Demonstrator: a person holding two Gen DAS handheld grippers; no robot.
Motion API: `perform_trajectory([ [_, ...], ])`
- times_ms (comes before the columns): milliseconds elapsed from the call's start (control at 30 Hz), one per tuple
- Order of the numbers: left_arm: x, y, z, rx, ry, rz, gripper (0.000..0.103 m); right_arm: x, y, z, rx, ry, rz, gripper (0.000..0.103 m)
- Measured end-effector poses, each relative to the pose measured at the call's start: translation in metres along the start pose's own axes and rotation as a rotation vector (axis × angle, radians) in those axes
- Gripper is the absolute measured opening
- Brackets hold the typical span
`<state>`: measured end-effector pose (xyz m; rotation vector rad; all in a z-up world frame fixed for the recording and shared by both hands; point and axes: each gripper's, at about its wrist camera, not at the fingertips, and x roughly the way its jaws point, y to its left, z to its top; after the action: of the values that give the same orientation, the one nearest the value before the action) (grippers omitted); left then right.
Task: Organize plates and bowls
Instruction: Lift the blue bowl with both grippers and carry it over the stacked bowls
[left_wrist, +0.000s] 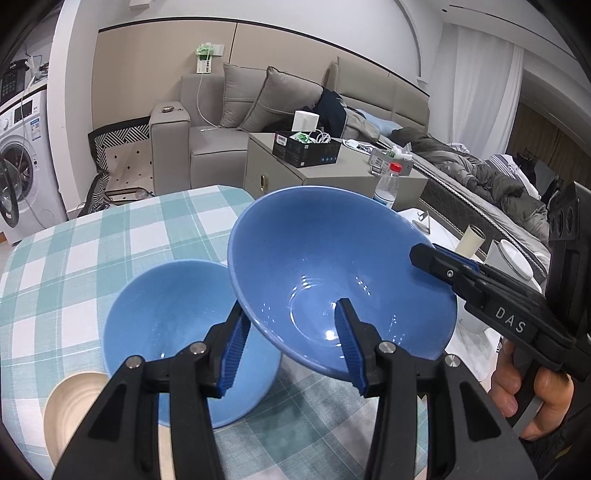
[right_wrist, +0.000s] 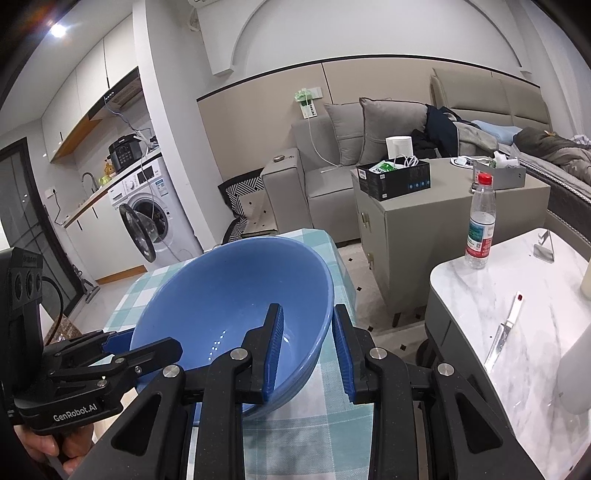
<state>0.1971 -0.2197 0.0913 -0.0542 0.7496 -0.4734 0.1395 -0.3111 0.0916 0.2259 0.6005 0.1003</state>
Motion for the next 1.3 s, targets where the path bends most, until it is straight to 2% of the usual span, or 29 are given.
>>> perform_trajectory([
  [733, -0.025, 0.039, -0.004, -0.044, -0.037, 0.061, 0.046, 0.008, 0.046, -0.001, -0.033, -0.072, 0.089, 0.028],
  [1300, -0.033, 0.066, -0.013, -0.089, -0.047, 0.095, 0.046, 0.032, 0.064, -0.007, -0.031, -0.083, 0.136, 0.028],
])
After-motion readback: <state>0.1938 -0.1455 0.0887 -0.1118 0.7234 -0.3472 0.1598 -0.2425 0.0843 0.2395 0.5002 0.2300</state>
